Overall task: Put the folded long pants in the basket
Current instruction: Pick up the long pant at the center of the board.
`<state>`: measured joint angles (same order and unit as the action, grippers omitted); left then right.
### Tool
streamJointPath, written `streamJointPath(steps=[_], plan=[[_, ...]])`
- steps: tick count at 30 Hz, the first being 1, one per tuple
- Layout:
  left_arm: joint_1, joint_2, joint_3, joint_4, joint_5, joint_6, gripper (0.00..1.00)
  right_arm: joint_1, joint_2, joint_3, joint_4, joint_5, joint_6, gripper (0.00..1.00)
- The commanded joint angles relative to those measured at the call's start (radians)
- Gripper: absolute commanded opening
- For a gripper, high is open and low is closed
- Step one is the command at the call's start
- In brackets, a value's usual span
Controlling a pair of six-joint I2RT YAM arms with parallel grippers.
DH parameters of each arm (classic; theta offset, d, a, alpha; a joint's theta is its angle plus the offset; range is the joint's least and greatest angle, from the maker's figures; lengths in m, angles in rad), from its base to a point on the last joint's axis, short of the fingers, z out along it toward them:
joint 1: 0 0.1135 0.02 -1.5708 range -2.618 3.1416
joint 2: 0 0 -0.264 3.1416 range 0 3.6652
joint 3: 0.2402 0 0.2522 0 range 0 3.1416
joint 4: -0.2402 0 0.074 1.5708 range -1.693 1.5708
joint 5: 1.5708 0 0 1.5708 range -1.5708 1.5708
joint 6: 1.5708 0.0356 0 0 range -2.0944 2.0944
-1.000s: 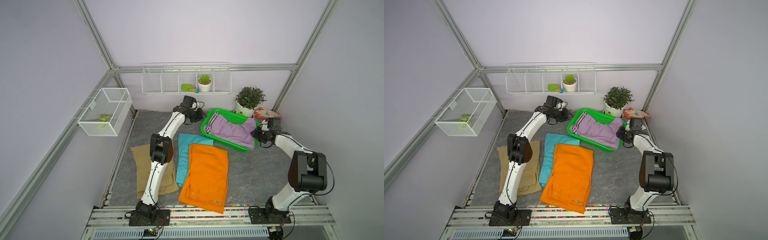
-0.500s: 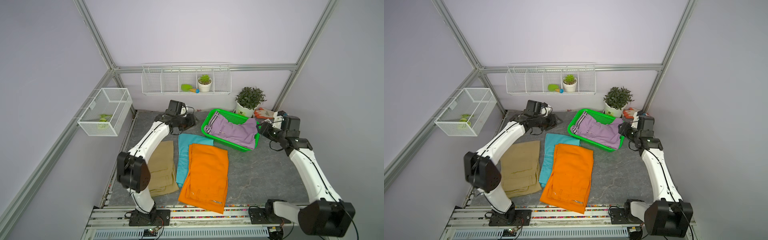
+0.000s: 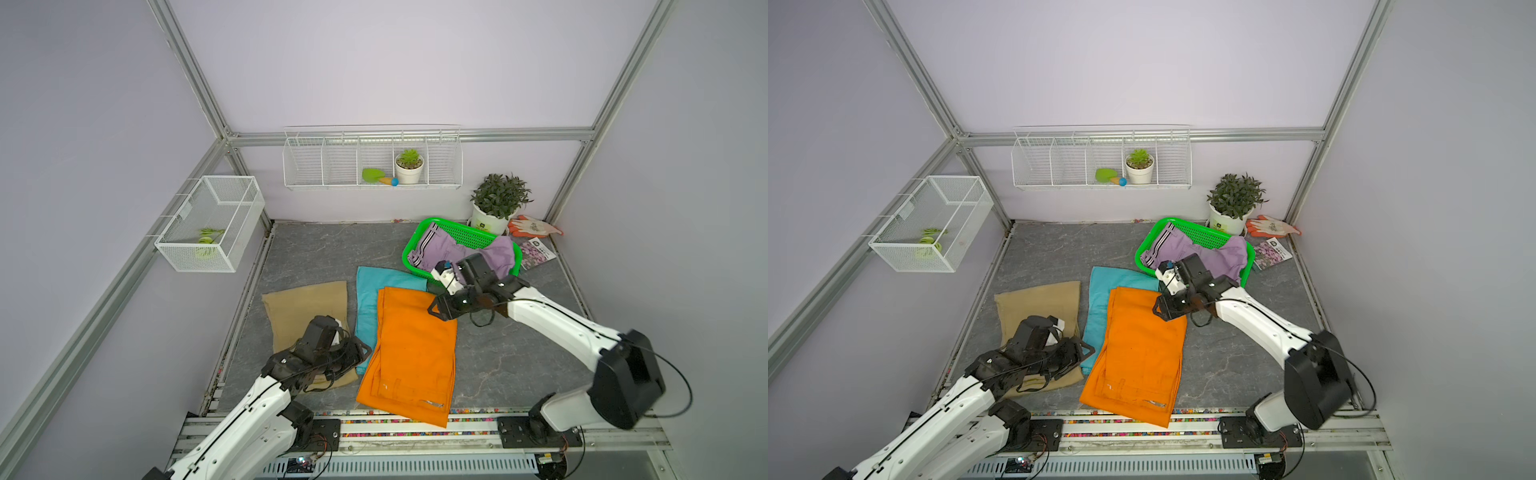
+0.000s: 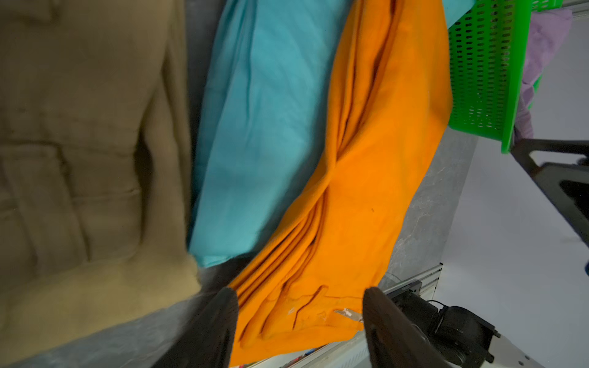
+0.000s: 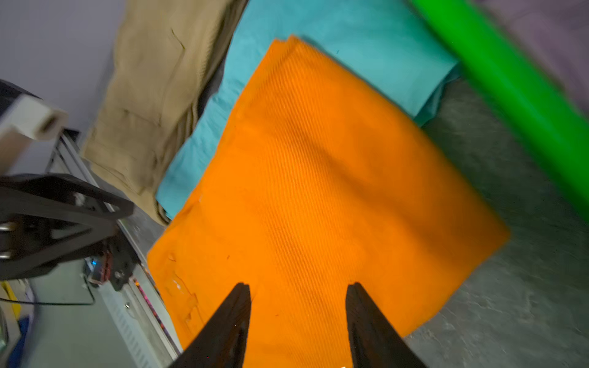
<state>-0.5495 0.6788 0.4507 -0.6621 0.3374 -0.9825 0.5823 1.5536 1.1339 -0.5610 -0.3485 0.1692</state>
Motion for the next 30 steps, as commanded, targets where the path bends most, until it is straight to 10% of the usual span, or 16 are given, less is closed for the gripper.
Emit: streamJointPath(steps=[1,13,30], plan=[[-0.003,-0.071,-0.016,-0.016,-0.007,-0.071,0.67,0.009,0.120,0.104,-0.067,0.064,-0.145,0.55],[-0.003,-0.023,-0.014,-0.056,0.037,-0.022,0.67,0.042,0.450,0.429,-0.166,0.267,-0.349,0.71],[-0.003,0.003,-0.010,-0.043,0.031,-0.015,0.68,0.003,0.701,0.704,-0.287,0.205,-0.469,0.63]])
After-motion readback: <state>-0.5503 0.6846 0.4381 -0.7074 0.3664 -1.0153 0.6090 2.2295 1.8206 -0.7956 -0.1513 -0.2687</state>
